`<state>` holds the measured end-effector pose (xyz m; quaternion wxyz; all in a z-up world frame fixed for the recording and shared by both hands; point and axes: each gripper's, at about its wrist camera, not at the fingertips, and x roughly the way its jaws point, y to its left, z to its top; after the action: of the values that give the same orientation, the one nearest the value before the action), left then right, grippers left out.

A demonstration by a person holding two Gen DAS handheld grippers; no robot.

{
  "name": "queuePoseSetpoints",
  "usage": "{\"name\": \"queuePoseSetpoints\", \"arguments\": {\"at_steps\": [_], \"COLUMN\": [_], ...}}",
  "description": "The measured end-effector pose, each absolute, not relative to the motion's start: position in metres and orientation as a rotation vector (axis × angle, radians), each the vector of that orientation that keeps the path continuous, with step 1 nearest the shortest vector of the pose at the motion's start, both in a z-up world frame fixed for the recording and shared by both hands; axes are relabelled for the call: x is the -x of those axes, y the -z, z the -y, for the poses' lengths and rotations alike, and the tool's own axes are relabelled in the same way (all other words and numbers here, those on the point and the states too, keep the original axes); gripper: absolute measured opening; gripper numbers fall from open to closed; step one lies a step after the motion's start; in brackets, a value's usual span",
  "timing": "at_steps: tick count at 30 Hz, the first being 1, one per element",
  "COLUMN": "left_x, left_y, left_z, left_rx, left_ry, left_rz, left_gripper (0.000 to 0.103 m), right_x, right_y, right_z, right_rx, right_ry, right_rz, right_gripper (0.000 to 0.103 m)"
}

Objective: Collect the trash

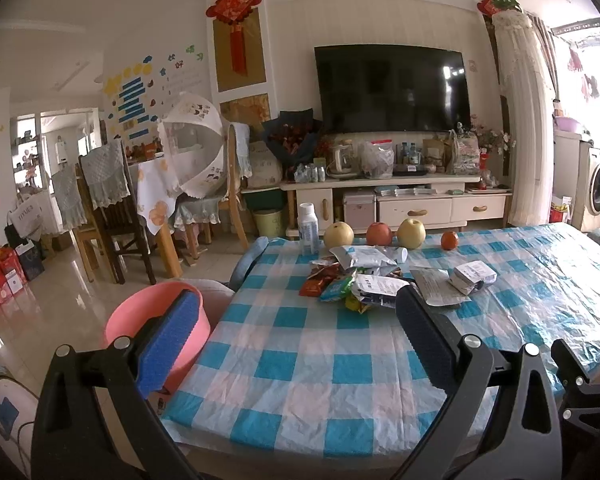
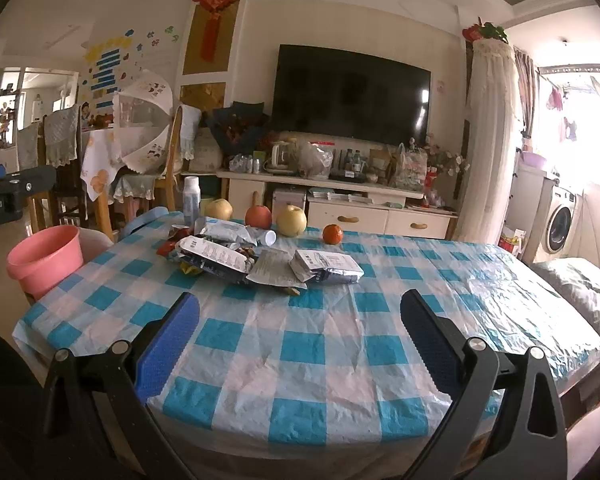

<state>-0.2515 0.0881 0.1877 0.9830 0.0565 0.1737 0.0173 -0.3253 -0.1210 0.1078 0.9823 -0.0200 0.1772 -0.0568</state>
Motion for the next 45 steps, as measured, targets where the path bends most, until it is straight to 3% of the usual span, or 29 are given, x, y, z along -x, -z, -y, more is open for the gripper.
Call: {"name": "queuePoseSetpoints", "arguments": {"at_steps": [24, 45], "left_x": [0.232, 0.216], "left_y": [-0.157, -0.126], "left_z": [-0.087, -0.069], "left_rx": [-0.135, -0.109], "left_ry": [-0.064, 0.018], "left_rz": [-0.429, -0.523], "left_gripper": [0.099, 0.099], "right_x": [0.306, 0.277], "right_y": [-0.085, -0.059], "right_z": [0.123, 0.118], "right_rx": [0.055, 0.018], "right_ry": [0.056, -0.071], "right_rz": [-0.365, -0.59], "right_gripper": [0.099, 0.099]}}
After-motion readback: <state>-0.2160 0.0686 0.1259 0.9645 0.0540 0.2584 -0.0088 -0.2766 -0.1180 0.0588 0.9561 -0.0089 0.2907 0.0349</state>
